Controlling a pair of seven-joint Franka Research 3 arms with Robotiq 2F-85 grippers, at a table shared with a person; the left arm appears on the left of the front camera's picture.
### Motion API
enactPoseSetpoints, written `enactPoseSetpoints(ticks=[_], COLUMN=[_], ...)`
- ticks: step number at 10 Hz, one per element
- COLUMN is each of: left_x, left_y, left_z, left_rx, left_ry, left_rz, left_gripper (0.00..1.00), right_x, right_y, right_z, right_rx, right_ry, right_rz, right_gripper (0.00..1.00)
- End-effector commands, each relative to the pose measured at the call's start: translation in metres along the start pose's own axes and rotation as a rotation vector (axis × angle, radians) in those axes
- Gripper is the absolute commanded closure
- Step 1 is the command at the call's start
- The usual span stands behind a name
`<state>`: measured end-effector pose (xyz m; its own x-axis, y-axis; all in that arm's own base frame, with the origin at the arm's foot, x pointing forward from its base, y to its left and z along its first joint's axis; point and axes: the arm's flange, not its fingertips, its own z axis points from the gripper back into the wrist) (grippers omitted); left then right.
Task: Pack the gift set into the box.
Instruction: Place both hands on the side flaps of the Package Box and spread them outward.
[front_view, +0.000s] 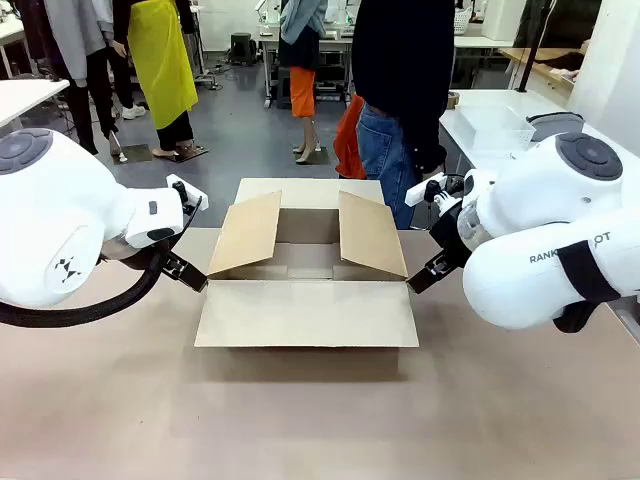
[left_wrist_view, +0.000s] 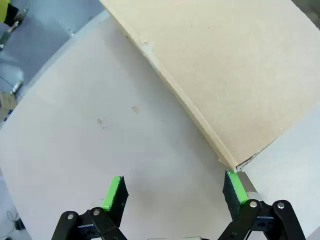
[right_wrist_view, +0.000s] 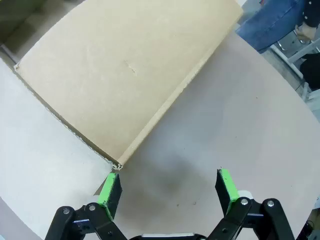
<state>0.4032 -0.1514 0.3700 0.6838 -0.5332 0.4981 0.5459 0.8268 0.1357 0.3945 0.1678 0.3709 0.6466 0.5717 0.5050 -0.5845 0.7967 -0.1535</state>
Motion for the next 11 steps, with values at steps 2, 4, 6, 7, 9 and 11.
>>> enactPoseSetpoints(ticks=[2,4,6,7,9,11], left_x=[0.0001,0.0001,0.0001,0.0001,0.0001,0.0001], left_y=[-0.0001,-0.0001,-0.0001,-0.0001,-0.0001,-0.0001], left_z=[0.0001,0.0001,0.0001,0.0001,0.0001,0.0001], left_rx=[0.000,0.000,0.000,0.000,0.000,0.000], left_ry=[-0.001,-0.001,-0.001,-0.001,-0.001,-0.001], left_rz=[0.000,0.000,0.000,0.000,0.000,0.000], left_gripper=[0.00,0.00,0.00,0.00,0.00,0.00], right_x=[0.0000,0.0000,0.0000,0.0000,0.0000,0.0000], right_y=[0.0000,0.0000,0.0000,0.0000,0.0000,0.0000], right_z=[0.0000,0.0000,0.0000,0.0000,0.0000,0.0000], right_rx=[0.000,0.000,0.000,0.000,0.000,0.000], right_ry=[0.000,0.000,0.000,0.000,0.000,0.000], right_rz=[0.000,0.000,0.000,0.000,0.000,0.000], right_gripper=[0.00,0.00,0.00,0.00,0.00,0.00])
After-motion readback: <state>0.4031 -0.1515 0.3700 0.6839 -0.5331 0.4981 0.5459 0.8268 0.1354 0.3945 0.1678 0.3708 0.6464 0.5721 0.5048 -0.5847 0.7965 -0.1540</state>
